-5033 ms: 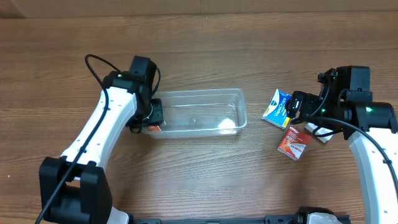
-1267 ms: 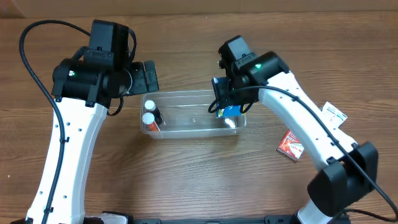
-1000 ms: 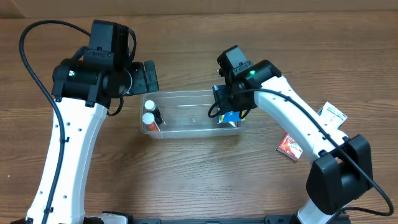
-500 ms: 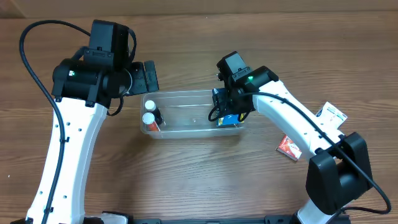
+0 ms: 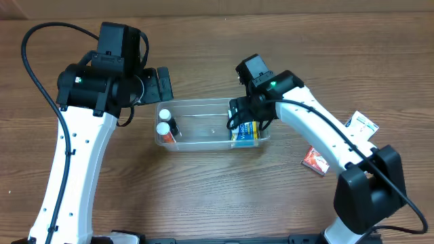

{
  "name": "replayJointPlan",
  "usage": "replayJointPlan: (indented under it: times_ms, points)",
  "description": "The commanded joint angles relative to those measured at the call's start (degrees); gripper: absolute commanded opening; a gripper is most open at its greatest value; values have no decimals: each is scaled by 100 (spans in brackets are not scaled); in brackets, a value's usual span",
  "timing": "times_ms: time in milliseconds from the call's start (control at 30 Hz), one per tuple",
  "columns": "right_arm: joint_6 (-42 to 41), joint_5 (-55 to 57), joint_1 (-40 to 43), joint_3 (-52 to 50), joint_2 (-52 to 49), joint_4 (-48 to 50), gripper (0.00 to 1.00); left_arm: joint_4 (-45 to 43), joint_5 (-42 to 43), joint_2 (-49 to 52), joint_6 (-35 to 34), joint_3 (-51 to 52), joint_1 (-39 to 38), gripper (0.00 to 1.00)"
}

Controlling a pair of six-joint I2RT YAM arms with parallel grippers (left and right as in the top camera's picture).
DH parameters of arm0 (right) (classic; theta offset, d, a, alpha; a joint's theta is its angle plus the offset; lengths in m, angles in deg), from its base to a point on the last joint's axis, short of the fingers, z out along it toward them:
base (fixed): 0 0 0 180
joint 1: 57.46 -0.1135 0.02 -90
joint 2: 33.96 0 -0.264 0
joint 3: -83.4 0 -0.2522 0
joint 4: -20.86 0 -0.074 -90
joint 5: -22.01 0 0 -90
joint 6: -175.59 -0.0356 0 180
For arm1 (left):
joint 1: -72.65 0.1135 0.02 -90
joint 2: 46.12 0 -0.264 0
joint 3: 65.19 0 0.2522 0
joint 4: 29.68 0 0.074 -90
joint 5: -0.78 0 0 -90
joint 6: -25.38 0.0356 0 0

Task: Pack container
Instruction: 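Lower the Vicks pack into the container's right side and release, then grasp the white Hansaplast plaster box with the right gripper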

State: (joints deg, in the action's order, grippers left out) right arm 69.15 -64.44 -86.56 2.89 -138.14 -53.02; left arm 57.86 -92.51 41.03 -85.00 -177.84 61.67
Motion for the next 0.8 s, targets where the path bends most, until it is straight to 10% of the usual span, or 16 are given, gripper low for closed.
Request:
replayJointPlan:
  times_ms: [0,400,767]
  points:
    - [-846,1202,437,734,984,-199,94,26,-120,-28,111,-96,20,100]
    - [-1128,26,4791,105,1346,-1193,100,55,-164,-28,109,-96,20,100]
    - [-103,-455,5088,-566,0,-595,100,63,-162,-28,109,-96,20,100]
